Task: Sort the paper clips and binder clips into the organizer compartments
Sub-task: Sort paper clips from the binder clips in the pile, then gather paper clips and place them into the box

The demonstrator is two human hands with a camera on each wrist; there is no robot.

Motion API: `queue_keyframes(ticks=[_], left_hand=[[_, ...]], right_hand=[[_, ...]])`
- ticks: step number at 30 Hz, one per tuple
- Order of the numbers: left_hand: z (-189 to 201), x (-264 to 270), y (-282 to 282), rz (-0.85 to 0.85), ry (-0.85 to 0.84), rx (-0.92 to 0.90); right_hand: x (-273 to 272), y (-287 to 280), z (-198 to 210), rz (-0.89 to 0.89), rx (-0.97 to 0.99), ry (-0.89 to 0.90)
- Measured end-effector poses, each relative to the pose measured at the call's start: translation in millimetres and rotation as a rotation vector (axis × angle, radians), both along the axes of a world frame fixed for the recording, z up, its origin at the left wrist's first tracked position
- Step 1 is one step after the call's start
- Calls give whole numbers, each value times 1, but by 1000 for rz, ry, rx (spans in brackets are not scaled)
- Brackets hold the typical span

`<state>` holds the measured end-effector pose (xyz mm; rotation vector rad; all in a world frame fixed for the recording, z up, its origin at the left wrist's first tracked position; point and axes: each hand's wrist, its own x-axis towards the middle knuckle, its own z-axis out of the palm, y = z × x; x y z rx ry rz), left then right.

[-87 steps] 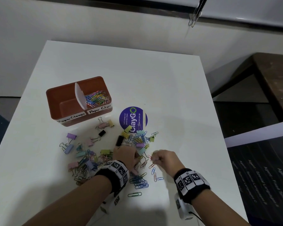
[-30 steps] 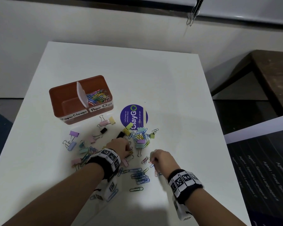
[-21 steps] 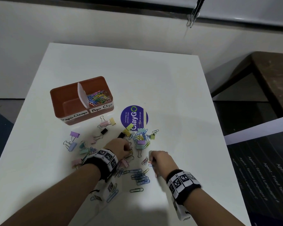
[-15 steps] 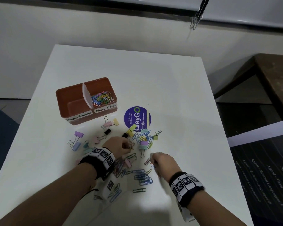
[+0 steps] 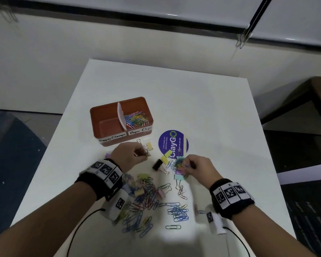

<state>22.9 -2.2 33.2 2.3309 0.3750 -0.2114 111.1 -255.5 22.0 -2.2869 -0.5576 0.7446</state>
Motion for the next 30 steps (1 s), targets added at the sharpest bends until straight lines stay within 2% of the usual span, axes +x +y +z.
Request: queue_keyframes(ticks=[8, 15, 20, 22, 26, 30], left_hand=[[20, 14, 10, 9, -66, 2], [58, 65, 47, 260, -73, 91], [60, 82, 62, 237, 56, 115], [59, 71, 60, 193, 8, 153], [45, 28, 37, 41, -156, 43], [5, -25, 3, -82, 30, -31]], right_hand=[[14, 47, 37, 32, 70, -53], [59, 150, 70, 46, 153, -250], [72, 196, 64, 140, 66, -241], [69, 191, 63, 133, 72, -245], [49, 144, 50, 132, 108, -205], [4, 66, 15, 205, -9, -118]])
